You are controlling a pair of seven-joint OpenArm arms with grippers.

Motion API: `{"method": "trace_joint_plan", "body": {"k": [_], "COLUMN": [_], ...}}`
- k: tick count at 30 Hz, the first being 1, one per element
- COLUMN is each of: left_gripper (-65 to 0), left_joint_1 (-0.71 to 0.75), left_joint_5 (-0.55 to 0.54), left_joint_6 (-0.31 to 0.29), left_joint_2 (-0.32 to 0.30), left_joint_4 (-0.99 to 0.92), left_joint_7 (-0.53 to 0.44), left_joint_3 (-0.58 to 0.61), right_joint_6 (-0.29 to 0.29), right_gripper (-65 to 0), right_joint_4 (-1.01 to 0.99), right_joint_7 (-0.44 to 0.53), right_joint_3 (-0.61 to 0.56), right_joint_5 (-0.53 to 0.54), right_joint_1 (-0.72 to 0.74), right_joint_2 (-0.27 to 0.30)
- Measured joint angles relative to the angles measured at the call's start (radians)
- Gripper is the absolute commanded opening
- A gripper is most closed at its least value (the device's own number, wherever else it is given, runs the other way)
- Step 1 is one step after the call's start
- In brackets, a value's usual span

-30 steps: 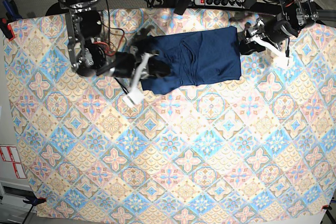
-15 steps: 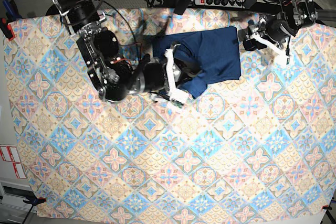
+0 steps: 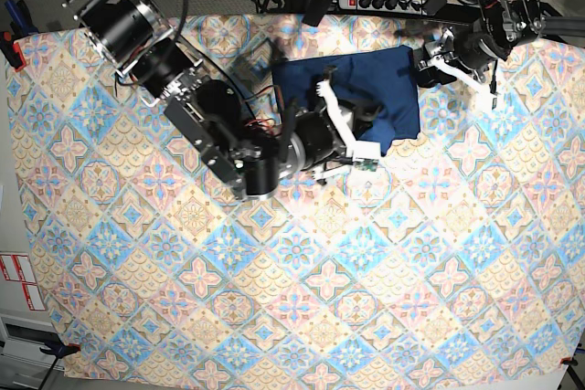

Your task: Fold the T-shirt properly

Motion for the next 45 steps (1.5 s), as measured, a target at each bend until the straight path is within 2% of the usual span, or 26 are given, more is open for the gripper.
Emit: {"method": "trace_joint_plan", "body": {"k": [2, 7, 10, 13, 17, 22, 26, 30, 34, 39, 45], "left_gripper": [-42.3, -42.3, -42.3, -42.3, -41.9, -41.8, -42.0, -42.0, -42.0, -42.1, -42.0], "left_joint_1": [0.000, 0.009, 0.016, 0.016, 0.028, 0.082, 0.101, 0.122, 0.127, 0.121, 0.119], "left_joint_5": [0.000, -0.006, -0.008, -0.008, -0.012, -0.037, -0.043, -0.039, -0.033, -0.037, -0.038], "left_joint_6": [-0.001, 0.000, 0.000, 0.000, -0.005, -0.005, -0.006, -0.007, -0.005, -0.006, -0.007], "left_joint_2": [0.006, 0.002, 0.002, 0.002, -0.002, -0.009, -0.036, -0.034, -0.034, -0.034, -0.031], "left_joint_4": [0.000, 0.000, 0.000, 0.000, 0.003, 0.082, 0.092, 0.092, 0.092, 0.092, 0.092], "left_joint_7": [0.004, 0.000, 0.004, 0.004, 0.000, 0.005, 0.004, 0.003, 0.004, 0.004, 0.004], "left_joint_3": [0.001, 0.000, 0.000, 0.000, 0.003, 0.006, 0.008, 0.002, 0.002, 0.002, 0.003], "right_joint_6": [0.002, 0.002, 0.002, 0.002, 0.002, -0.001, 0.003, 0.003, 0.002, 0.003, -0.001], "right_gripper": [-61.6, -50.0, -46.4, -46.1, -46.1, -46.1, -46.2, -49.0, -53.4, -52.8, -50.6], "right_joint_4": [-0.019, -0.023, -0.023, -0.020, -0.015, -0.021, -0.050, -0.096, -0.090, -0.064, -0.063], "right_joint_7": [0.060, 0.168, 0.184, 0.185, 0.190, 0.195, 0.187, 0.191, 0.195, 0.197, 0.195], "right_joint_3": [-0.031, -0.061, -0.061, -0.047, -0.001, 0.057, 0.063, 0.051, -0.021, -0.166, -0.288], "right_joint_5": [0.007, 0.006, 0.007, -0.015, -0.113, -0.293, -0.467, -0.570, -0.570, -0.465, -0.472], "right_joint_1": [0.010, 0.032, 0.032, 0.031, 0.029, -0.018, -0.098, -0.122, -0.122, -0.112, -0.018], "right_joint_2": [-0.009, -0.006, -0.006, -0.006, 0.005, 0.038, 0.030, -0.013, -0.020, -0.027, -0.066]}}
